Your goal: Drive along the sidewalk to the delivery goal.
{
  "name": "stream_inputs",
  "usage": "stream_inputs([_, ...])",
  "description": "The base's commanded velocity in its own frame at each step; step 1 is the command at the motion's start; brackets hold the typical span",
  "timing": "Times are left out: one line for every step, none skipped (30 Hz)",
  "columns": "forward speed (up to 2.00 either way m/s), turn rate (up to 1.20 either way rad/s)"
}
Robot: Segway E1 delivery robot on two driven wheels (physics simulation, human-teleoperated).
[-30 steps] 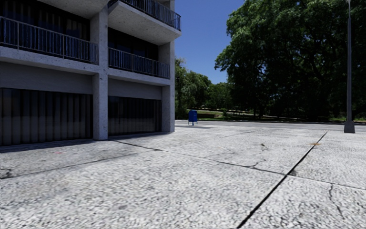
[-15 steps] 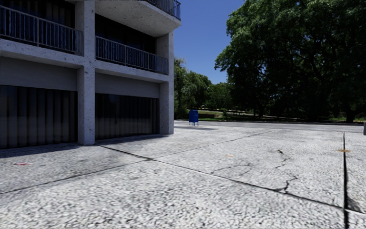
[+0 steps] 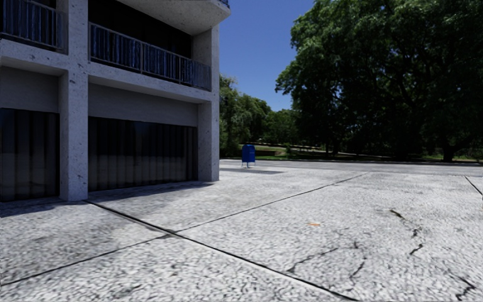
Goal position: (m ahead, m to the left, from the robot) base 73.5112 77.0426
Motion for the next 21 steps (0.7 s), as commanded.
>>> stream_inputs([1.99, -0.27])
stream_inputs([1.99, -0.27])
stream_inputs([1.99, -0.27])
stream_inputs([1.98, -0.27])
stream_inputs([1.98, -0.27])
stream_inputs([1.98, -0.27])
stream_inputs([1.98, -0.27])
stream_inputs([1.97, -0.27])
stream_inputs([1.97, -0.27])
stream_inputs([1.97, -0.27])
stream_inputs([1.97, -0.27])
stream_inputs([1.97, -0.27])
stream_inputs([1.97, -0.26])
stream_inputs([1.97, -0.21])
stream_inputs([1.97, -0.19])
stream_inputs([1.97, -0.19])
stream_inputs([1.97, -0.19])
stream_inputs([1.97, -0.19])
stream_inputs([1.97, -0.15])
stream_inputs([1.97, -0.15])
stream_inputs([1.97, 0.0])
